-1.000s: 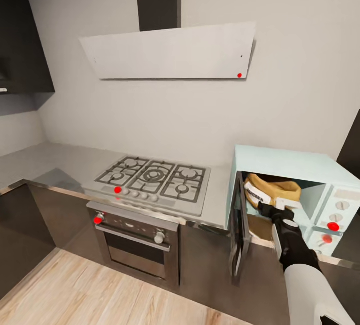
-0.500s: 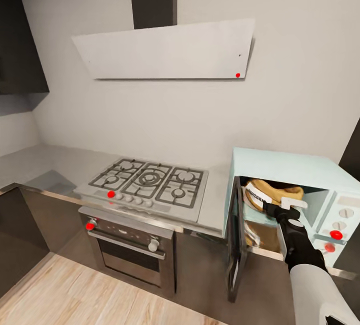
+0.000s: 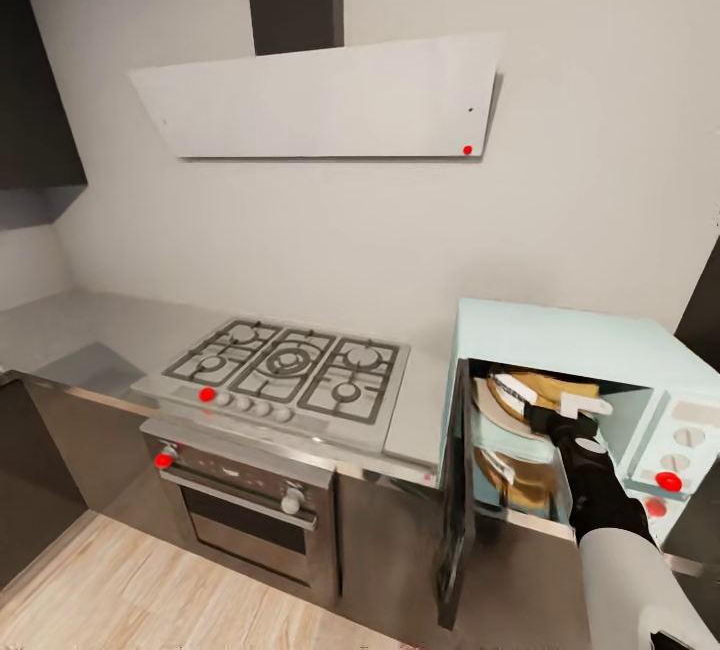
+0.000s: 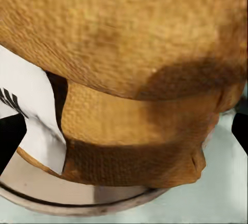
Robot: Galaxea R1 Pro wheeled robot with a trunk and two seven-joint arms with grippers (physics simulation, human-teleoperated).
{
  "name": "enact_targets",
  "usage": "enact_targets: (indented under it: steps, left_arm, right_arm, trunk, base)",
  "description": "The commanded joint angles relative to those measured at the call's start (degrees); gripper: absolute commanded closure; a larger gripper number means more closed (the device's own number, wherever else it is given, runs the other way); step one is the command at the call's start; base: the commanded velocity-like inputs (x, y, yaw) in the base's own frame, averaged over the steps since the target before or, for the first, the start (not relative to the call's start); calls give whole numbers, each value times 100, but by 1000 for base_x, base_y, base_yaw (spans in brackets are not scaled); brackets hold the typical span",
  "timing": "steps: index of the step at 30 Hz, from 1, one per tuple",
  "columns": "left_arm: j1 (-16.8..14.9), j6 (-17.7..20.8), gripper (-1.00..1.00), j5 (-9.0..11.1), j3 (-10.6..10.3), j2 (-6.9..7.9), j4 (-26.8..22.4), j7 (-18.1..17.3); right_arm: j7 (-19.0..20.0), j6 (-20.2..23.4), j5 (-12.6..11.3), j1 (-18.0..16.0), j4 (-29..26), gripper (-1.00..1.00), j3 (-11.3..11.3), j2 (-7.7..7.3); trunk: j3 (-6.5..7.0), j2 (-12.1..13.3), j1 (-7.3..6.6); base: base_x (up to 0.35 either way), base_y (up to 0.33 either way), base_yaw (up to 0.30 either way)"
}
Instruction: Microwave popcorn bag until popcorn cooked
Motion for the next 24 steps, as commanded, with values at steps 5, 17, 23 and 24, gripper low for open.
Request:
enact_targets:
  steps: [5,17,23,24]
  left_arm:
    - [2,-9,-100,16,10,-6,-11,43]
    - [2,-9,-100,3,10,-11,-11,43]
    - [2,-9,-100,3,3,-4,-11,43]
    - [2,-9,-100,4,-1,-2,-11,43]
  right_arm:
    - [78,71,57,-4,-54,-100,1,2]
    - [632,1947,107,-3,-1170,-100,24,95]
    - [1057,3725,106,2,-1781,-100,27,91]
    - [1064,3865,103,41,-1791,-100,29,86]
  trunk:
    - [-8,-8,-1]
    - [-8,-8,-1]
    - [-8,-8,-1]
    - [-8,-8,-1]
  base:
    - [-296,-78,0]
    - [-302,-80,0]
    - [-288,-79,0]
    - [-141,-42,0]
